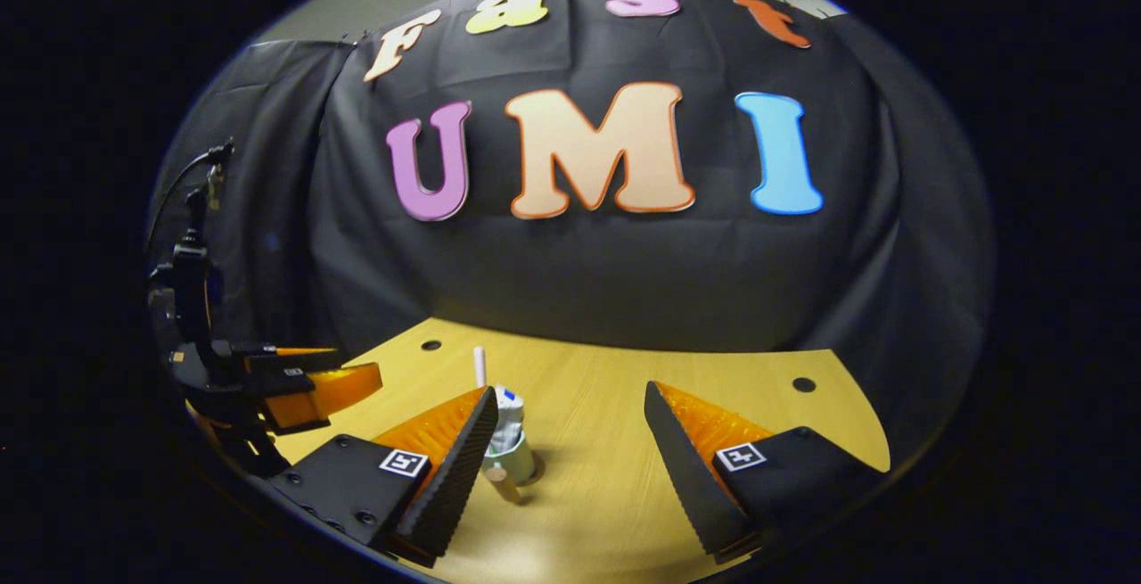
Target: Put the toothbrush and toothpaste on the desktop into the cup, then pick up the cup and place it on the coaster on the desktop.
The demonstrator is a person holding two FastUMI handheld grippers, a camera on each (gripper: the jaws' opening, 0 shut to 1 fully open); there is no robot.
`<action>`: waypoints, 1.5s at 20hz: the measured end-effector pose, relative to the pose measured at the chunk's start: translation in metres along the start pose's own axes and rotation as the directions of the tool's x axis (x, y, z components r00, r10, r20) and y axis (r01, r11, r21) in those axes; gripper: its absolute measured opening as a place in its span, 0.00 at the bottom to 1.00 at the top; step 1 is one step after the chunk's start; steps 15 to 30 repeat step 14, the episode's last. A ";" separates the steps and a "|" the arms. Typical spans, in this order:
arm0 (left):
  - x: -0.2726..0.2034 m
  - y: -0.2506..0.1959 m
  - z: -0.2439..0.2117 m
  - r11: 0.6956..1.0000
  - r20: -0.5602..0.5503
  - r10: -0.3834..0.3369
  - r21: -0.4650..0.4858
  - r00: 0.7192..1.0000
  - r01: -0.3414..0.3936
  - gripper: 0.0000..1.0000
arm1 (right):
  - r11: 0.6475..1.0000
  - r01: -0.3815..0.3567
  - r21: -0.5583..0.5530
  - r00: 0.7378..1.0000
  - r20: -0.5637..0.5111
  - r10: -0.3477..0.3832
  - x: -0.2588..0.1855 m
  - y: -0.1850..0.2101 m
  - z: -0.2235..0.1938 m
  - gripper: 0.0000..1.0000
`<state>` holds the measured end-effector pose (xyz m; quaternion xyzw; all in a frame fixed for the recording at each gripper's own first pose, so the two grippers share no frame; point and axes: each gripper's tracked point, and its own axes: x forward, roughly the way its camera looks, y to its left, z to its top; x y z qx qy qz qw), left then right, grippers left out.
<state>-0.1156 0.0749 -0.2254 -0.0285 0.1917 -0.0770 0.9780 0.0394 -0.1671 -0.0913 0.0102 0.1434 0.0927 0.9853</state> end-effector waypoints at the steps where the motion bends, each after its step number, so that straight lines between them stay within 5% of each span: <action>1: 0.000 -0.005 0.004 1.000 0.014 -0.008 0.001 1.000 0.008 0.94 | 1.000 0.023 0.015 1.000 0.021 -0.023 -0.004 -0.007 0.005 1.00; 14: 0.002 -0.008 0.025 0.999 0.062 -0.016 -0.048 0.998 0.019 0.95 | 0.993 0.086 0.082 0.991 0.095 -0.094 -0.016 -0.039 0.037 1.00; 30: 0.002 -0.008 0.025 0.999 0.062 -0.016 -0.048 0.998 0.019 0.95 | 0.993 0.086 0.082 0.991 0.095 -0.094 -0.016 -0.039 0.037 1.00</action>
